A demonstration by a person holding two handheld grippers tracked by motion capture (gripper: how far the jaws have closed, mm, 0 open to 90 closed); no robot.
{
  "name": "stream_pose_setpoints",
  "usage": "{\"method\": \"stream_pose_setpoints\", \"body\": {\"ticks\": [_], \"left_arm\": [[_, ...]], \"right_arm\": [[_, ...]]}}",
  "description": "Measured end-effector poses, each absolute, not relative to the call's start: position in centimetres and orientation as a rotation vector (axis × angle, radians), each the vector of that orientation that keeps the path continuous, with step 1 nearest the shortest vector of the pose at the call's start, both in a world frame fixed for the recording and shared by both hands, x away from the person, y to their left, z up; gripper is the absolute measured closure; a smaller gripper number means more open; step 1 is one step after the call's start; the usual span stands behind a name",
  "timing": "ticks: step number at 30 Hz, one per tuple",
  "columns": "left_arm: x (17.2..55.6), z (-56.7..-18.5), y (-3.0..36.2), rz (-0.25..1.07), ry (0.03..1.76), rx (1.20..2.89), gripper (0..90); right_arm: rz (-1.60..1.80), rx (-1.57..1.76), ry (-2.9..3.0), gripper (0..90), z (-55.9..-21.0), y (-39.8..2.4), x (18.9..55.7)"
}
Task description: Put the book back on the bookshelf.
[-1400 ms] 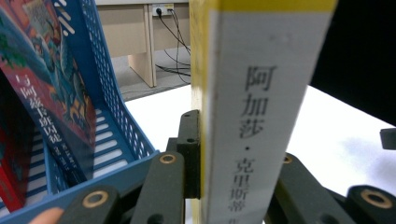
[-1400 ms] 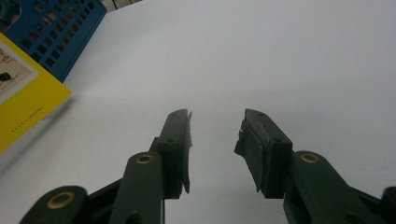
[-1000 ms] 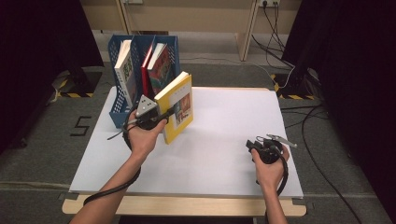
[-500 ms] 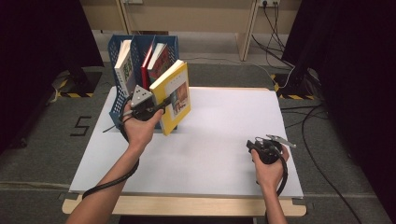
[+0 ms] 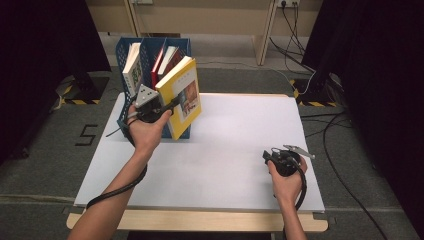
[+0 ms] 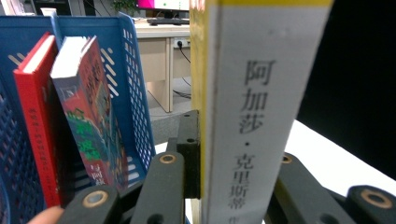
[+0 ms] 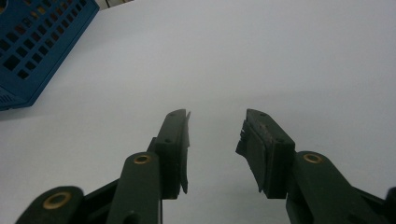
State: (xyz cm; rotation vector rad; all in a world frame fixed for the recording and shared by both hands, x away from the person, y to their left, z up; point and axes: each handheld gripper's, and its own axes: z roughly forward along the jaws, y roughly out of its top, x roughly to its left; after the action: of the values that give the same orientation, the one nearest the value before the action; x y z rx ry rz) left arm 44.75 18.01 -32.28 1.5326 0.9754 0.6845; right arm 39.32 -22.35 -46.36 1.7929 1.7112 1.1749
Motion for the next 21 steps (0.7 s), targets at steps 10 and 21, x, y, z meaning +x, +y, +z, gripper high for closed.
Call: {"method": "stream_pose_setpoints", "body": {"ticks": [10, 21], "left_arm": [[45.5, -31.4, 18.5, 0.717, 1.006, 1.508, 75.3], [46.5, -30.9, 19.1, 0.750, 1.050, 1.487, 75.3]], "right_arm": [[1.172, 1.789, 1.722, 59.9, -46.4, -22.3, 39.2], [1.176, 1.793, 1.715, 60.0, -46.4, -22.1, 39.3]]}}
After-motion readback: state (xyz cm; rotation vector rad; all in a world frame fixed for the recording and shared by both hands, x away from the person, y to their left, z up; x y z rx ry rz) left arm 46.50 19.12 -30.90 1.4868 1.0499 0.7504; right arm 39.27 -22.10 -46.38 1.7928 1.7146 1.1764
